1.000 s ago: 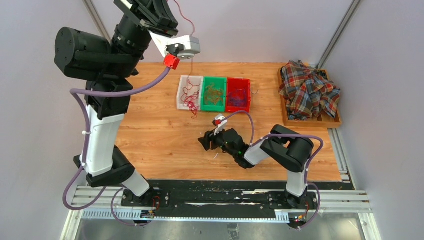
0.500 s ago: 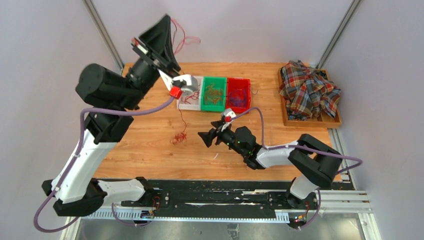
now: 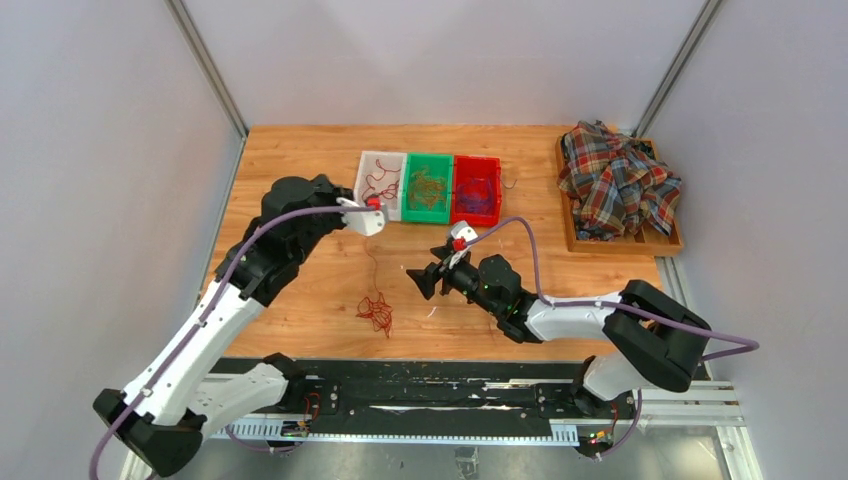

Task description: Untangle the cables

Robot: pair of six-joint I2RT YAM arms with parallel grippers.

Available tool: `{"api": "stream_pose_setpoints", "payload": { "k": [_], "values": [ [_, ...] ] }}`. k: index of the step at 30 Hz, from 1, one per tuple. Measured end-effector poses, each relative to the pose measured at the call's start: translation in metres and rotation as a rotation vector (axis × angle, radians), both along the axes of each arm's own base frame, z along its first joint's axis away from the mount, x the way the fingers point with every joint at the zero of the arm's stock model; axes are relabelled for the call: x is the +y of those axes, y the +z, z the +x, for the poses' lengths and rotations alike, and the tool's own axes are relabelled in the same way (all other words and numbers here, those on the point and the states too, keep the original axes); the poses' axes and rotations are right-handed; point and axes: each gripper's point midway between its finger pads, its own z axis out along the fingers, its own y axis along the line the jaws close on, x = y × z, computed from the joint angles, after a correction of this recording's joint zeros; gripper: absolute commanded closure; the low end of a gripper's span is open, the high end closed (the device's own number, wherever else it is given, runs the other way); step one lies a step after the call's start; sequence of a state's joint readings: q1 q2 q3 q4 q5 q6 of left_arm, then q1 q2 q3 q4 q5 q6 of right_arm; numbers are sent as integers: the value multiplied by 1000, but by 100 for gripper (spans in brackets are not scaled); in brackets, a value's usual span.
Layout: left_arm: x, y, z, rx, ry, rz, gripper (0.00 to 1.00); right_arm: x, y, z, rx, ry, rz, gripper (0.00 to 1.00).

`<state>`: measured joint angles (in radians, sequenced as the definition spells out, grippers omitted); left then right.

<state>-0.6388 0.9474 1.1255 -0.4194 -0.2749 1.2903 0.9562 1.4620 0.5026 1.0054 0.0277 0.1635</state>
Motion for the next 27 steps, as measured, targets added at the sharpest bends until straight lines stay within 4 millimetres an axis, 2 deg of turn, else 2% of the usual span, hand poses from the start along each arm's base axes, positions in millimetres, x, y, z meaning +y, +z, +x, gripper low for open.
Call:
{"api": "stream_pose_setpoints", "payload": {
  "k": [3, 6, 7, 8, 9, 10, 11, 12, 15, 17, 20, 22, 24, 25, 27],
  "values": [
    [62, -45, 17, 108, 197, 31, 99, -7, -10, -1, 8, -18, -34, 26],
    [126, -86, 21, 204, 377, 44, 98, -14, -16, -1, 10, -30, -62, 26],
    [140, -98, 20, 233, 417, 46, 89, -14, -17, -1, 10, -32, -66, 26],
    [153, -113, 18, 268, 450, 46, 70, -15, -17, -1, 10, -32, -70, 26],
    [161, -125, 16, 296, 470, 51, 49, -15, -18, -1, 11, -32, -73, 26],
    [167, -139, 14, 328, 484, 59, 19, -15, -19, -2, 12, -32, -76, 26],
    [170, -157, 11, 366, 494, 60, 1, -15, -20, -2, 15, -33, -80, 26],
    [172, -171, 9, 401, 490, 80, 2, -15, -21, -2, 16, -33, -82, 26],
    [163, -225, -5, 585, 437, 99, 2, -17, -21, -2, 18, -35, -84, 26],
    [148, -240, -15, 687, 355, 79, 2, -19, -22, -3, 19, -38, -87, 26],
    [109, -232, -26, 779, 181, 37, 2, -24, -21, -5, 19, -46, -91, 26],
    [72, -217, -30, 804, 40, 7, 0, -25, -19, -5, 16, -50, -90, 27],
    [36, -211, -38, 847, -84, -24, 3, -26, -18, -4, 13, -52, -88, 27],
    [17, -212, -46, 893, -147, -45, 6, -26, -17, -4, 12, -55, -87, 27],
    [-6, -223, -60, 983, -211, -71, 13, -28, -15, -4, 10, -62, -84, 28]
  ]
}}
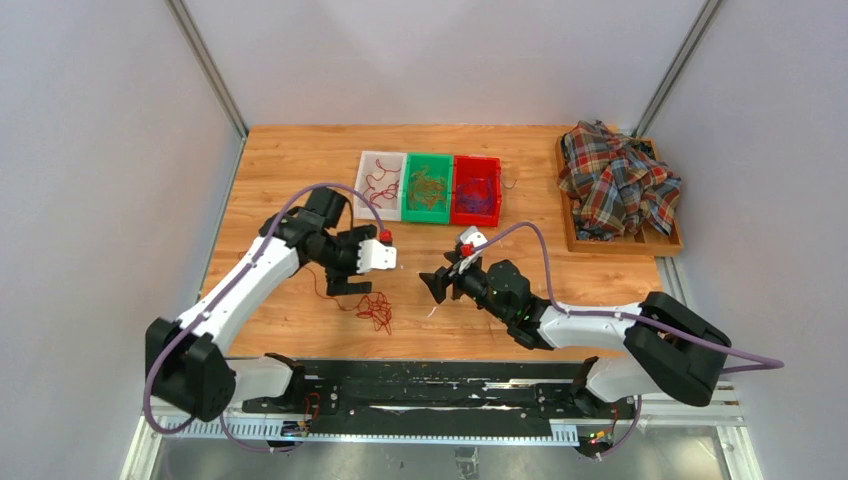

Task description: Untangle the cables

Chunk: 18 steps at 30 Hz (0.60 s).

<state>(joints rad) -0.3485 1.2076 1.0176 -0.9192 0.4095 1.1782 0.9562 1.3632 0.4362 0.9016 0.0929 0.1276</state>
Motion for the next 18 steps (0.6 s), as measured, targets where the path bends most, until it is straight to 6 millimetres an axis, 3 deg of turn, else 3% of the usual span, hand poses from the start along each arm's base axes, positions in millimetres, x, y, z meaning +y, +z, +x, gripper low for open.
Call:
{"api": "stream_pose_setpoints", "payload": {
  "k": [3, 7, 12, 18],
  "values": [
    [-20, -24, -21, 171, -29, -15, 21, -7, 2, -2, -5, -15, 8, 29],
    [-30, -52, -36, 345, -20, -2, 23, -19, 6, -6, -10, -37, 27, 30],
    [-40, -60, -42, 408, -33, -11, 36, -27, 14, -10, -10, -54, 66, 31],
    [-47, -67, -34, 397, -37, -26, 52, -34, 20, -13, -8, -69, 93, 32]
  ]
}}
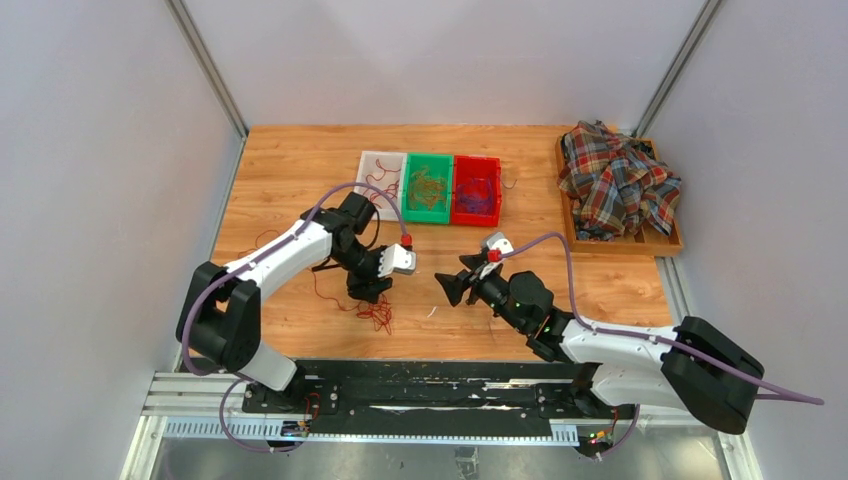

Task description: Untangle the cables

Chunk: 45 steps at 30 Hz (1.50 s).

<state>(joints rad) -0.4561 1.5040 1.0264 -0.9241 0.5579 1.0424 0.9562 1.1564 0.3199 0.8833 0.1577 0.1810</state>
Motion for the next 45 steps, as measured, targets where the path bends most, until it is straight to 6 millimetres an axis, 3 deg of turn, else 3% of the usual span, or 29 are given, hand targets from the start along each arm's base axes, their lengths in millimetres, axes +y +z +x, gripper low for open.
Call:
{"api": "stream_pose_setpoints", "payload": {
  "k": [5, 8, 9, 12, 14, 20, 22, 24, 27, 30, 35, 45],
  "values": [
    [1, -11, 2, -13, -4, 8, 74, -5, -6, -4, 18, -1, -2, 31],
    [1, -13, 3, -20, 3, 11, 97, -5, -7, -5, 30, 0, 3, 30],
    [1, -12, 3, -24, 7, 9, 99, -4, -7, -5, 34, 1, 8, 30],
    [1, -4, 7, -41, 62, 9, 99, -2, -7, -7, 44, 15, 18, 28],
    [0, 13, 15, -71, 114, 4, 99, 0, -6, -10, 50, 31, 23, 26],
    [-13, 116, 47, -296, 225, -137, 99, 11, 3, -17, 21, 98, 30, 23],
    [-13, 145, 46, -351, 242, -182, 99, 17, 16, -17, -13, 115, 43, 24],
    [-11, 160, 41, -376, 253, -205, 99, 28, 34, -19, -54, 142, 59, 24],
    [-9, 165, 32, -369, 262, -209, 99, 48, 58, -14, -116, 164, 70, 27],
    [-9, 162, 27, -343, 273, -196, 99, 64, 68, -7, -149, 169, 59, 28],
    [-11, 161, 21, -319, 278, -190, 99, 79, 60, 1, -155, 179, 15, 29],
    [-12, 171, 16, -323, 281, -205, 99, 89, 57, -10, -158, 237, 12, 30]
  ]
}}
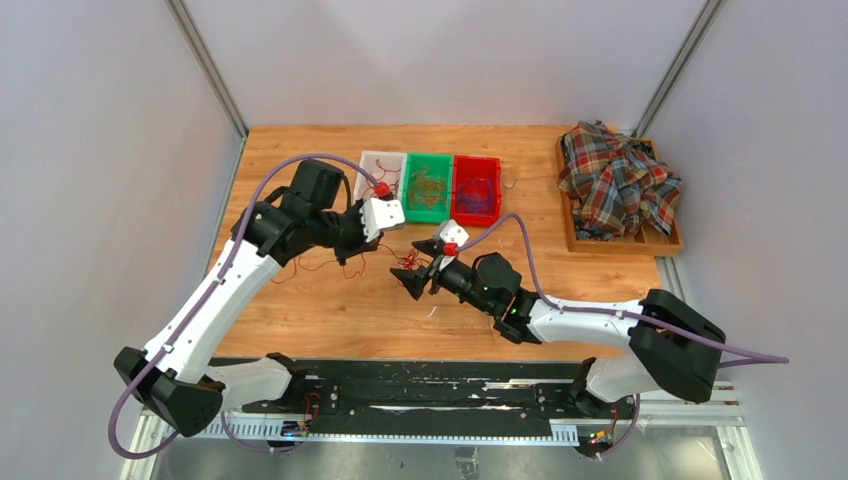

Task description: Untangle the cables

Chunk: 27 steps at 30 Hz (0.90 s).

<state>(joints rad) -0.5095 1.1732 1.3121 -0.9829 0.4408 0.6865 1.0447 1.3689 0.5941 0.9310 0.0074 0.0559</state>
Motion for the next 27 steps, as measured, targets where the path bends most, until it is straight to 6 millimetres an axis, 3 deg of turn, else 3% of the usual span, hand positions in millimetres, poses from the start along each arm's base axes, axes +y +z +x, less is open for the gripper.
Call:
{"api": "stream_pose_setpoints", "payload": {
  "k": [9, 17, 27],
  "values": [
    [-5, 8, -3, 0, -5, -19, 99, -5, -7, 4, 14, -35, -14, 38],
    [-10, 23, -4, -13, -4, -53, 99, -4, -14, 5, 28, -41, -28, 39],
    [-13, 34, -6, -24, -4, -80, 99, -11, -12, 13, 27, -98, -22, 45]
  ]
}}
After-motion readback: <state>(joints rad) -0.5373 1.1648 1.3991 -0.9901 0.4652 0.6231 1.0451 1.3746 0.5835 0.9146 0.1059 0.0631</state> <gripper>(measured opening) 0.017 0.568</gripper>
